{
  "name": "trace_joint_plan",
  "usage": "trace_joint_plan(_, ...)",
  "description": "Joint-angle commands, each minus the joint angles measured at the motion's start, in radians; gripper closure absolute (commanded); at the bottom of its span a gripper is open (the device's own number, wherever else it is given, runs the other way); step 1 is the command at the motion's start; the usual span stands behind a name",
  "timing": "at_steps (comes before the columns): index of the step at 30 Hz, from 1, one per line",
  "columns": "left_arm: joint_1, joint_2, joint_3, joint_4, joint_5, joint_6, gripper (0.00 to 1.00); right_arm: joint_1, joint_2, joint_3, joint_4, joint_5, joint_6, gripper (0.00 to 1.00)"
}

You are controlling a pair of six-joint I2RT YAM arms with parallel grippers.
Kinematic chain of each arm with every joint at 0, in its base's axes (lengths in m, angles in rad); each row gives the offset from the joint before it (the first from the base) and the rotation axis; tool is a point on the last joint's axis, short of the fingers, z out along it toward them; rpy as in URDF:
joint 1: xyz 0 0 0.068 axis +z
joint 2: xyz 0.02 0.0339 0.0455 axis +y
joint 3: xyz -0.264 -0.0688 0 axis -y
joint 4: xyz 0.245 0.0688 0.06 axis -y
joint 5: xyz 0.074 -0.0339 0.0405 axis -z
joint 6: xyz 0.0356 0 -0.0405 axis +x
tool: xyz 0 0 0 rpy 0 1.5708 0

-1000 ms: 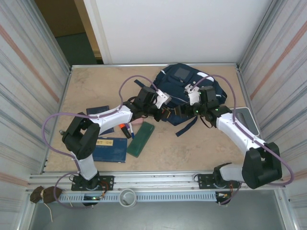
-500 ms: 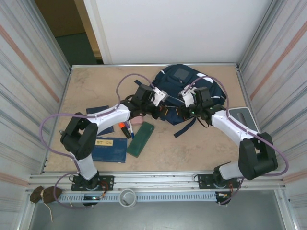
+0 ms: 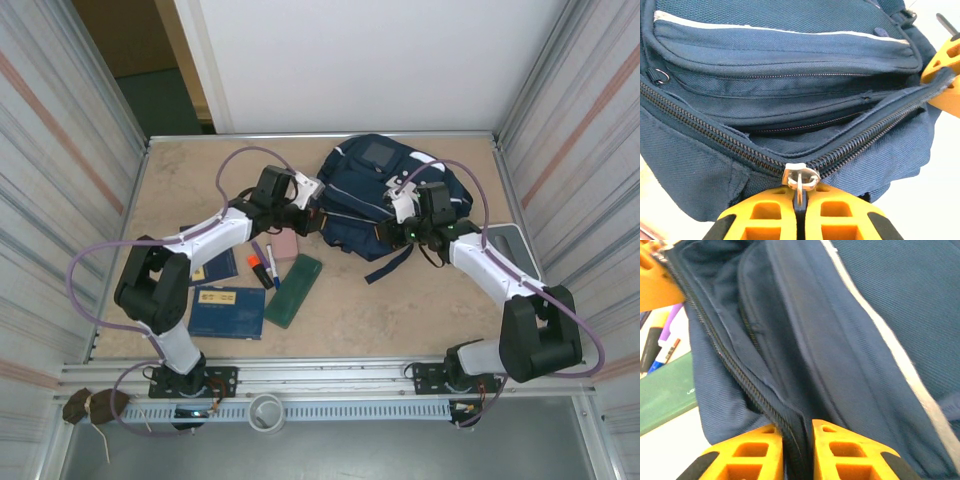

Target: Pack the student bag

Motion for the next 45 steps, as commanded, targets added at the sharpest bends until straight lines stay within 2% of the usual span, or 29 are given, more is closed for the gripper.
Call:
trace_joint_plan(1, 0.002, -0.087, -0.009, 0.08, 0.104, -0.04, 1.0, -0.034, -0.043, 0.025, -0.046, 0.01, 0.0, 0.61)
trace_joint_plan(5, -0.05, -0.093, 0.011, 0.098, 0.16, -0.031, 1.0, 0.021, -0.062, 0.046, -0.045, -0.06, -0.02, 0.41)
trace_joint_plan(9, -0.075, -0.092, 0.038, 0.083, 0.167, -0.023, 1.0, 0.066, -0.029, 0.071, -0.024, -0.103, -0.042, 0.32)
trace_joint_plan(12, -0.085, -0.09, 0.049, 0.067, 0.171, -0.016, 1.0, 0.092, 0.026, 0.106, -0.017, -0.118, -0.053, 0.3)
trace_joint_plan(13, -0.087, -0.09, 0.05, 0.065, 0.172, -0.015, 1.0, 0.099, 0.049, 0.125, -0.019, -0.126, -0.054, 0.32)
trace_joint_plan(14, -0.088, -0.092, 0.05, 0.063, 0.17, -0.015, 1.0, 0.106, 0.072, 0.143, -0.026, -0.135, -0.057, 0.4)
trace_joint_plan(16, -0.088, -0.096, 0.048, 0.055, 0.144, -0.015, 1.0, 0.108, 0.102, 0.169, -0.05, -0.15, -0.06, 0.66)
trace_joint_plan(18, -0.084, -0.105, 0.044, 0.041, 0.114, -0.011, 1.0, 0.105, 0.104, 0.169, -0.074, -0.131, -0.065, 0.86)
trace_joint_plan(20, -0.073, -0.117, 0.029, 0.04, 0.093, -0.019, 1.0, 0.086, 0.083, 0.145, -0.082, -0.119, -0.063, 0.96)
trace_joint_plan(22, -0.052, -0.129, 0.003, 0.052, 0.078, -0.034, 1.0, 0.063, 0.052, 0.116, -0.08, -0.11, -0.045, 1.0)
trace_joint_plan(31, 0.099, -0.088, -0.036, 0.039, 0.021, -0.08, 1.0, -0.026, -0.061, 0.041, -0.071, -0.112, -0.008, 1.0)
trace_joint_plan(34, 0.117, -0.066, -0.023, 0.022, 0.02, -0.083, 1.0, -0.031, -0.074, 0.04, -0.072, -0.1, 0.005, 1.0)
trace_joint_plan(36, 0.112, -0.069, -0.027, 0.036, 0.061, -0.083, 1.0, -0.034, -0.078, 0.048, -0.078, -0.076, 0.026, 1.0)
trace_joint_plan(37, 0.106, -0.074, -0.037, 0.053, 0.082, -0.086, 1.0, -0.032, -0.08, 0.054, -0.085, -0.066, 0.033, 0.99)
trace_joint_plan(38, 0.097, -0.086, -0.048, 0.075, 0.107, -0.089, 1.0, -0.031, -0.084, 0.06, -0.092, -0.062, 0.042, 0.93)
trace_joint_plan(42, 0.031, -0.126, -0.071, 0.147, 0.194, -0.098, 1.0, 0.016, -0.114, 0.061, -0.088, -0.104, 0.054, 0.59)
trace_joint_plan(45, -0.016, -0.138, -0.063, 0.155, 0.2, -0.103, 1.0, 0.074, -0.108, 0.072, -0.081, -0.138, 0.038, 0.41)
